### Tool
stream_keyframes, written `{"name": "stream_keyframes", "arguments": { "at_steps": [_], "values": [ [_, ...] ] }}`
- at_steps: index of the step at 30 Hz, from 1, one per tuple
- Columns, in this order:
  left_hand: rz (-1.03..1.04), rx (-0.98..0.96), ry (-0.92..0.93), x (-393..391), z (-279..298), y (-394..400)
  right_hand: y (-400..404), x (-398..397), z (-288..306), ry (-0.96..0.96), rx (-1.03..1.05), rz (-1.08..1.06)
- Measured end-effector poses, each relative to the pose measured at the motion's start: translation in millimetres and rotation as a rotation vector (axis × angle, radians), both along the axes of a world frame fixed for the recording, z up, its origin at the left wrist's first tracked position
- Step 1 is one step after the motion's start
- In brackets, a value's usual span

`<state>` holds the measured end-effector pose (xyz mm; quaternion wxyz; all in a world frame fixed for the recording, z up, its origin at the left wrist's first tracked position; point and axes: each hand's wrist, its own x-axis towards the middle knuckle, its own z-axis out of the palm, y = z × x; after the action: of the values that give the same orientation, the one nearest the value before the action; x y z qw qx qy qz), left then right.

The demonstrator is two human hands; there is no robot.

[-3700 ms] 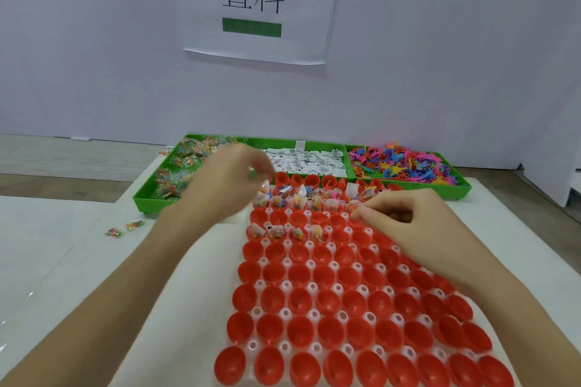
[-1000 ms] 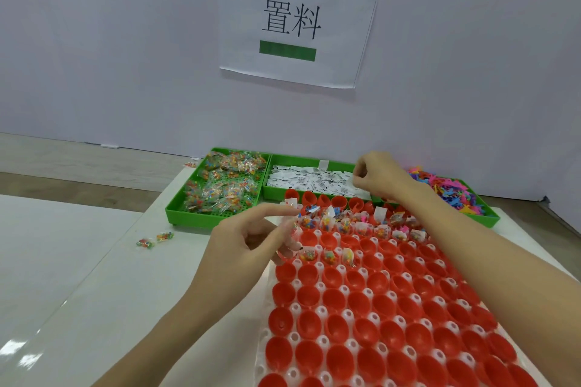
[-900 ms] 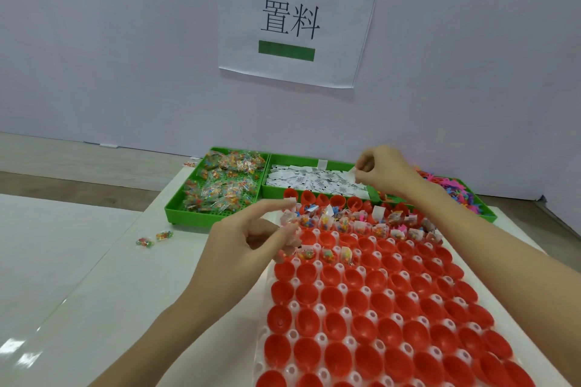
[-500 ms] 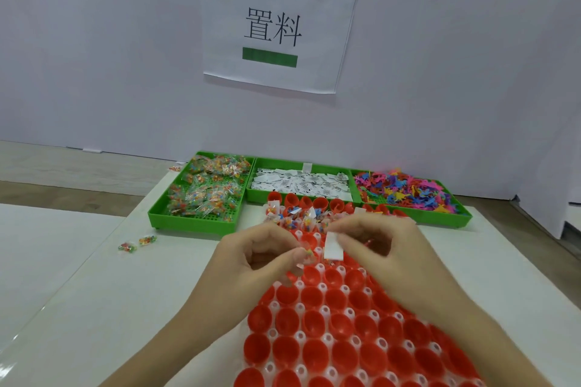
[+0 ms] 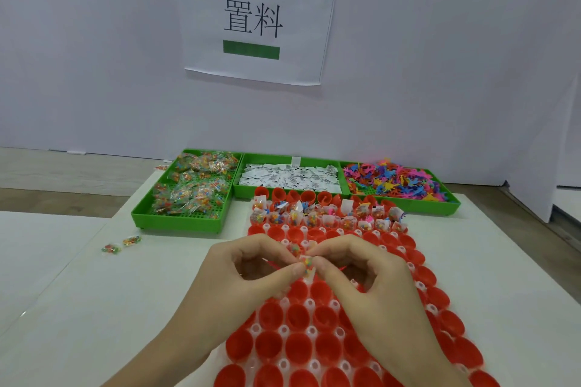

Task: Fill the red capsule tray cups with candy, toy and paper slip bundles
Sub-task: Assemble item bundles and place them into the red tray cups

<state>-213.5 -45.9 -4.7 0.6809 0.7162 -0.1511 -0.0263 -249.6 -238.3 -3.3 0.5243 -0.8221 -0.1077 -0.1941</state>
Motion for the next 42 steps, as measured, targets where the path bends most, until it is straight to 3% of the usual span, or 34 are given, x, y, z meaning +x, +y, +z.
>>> {"name": "stream_keyframes", "arguments": {
  "at_steps": [12, 18, 24, 28, 36, 42],
  "values": [
    [-0.073, -0.042, 0.067, 3.0, 1.3, 4.6, -10.0, 5.6, 9.6, 0.057, -0.092, 0.078],
    [-0.021, -0.044, 0.103, 9.0, 1.2, 10.3, -54.1, 70.9, 28.5, 0.084, -0.257, -0.129],
    [-0.029, -0.015, 0.100, 14.2, -0.1, 14.6, -128.2, 162.2, 36.0, 0.216, -0.588, -0.419],
    [-0.013, -0.035, 0.075, 17.1, 1.1, 16.9, -153.2, 184.6, 24.2, 0.327, -0.739, -0.377],
    [-0.027, -0.028, 0.083, 18.8, -0.2, 16.8, -135.3, 212.1, 14.2, 0.383, -0.519, -0.269],
    [-0.023, -0.019, 0.071, 20.5, -1.1, 20.1, -121.4, 227.9, 8.6, 0.444, -0.623, -0.325]
  ]
}}
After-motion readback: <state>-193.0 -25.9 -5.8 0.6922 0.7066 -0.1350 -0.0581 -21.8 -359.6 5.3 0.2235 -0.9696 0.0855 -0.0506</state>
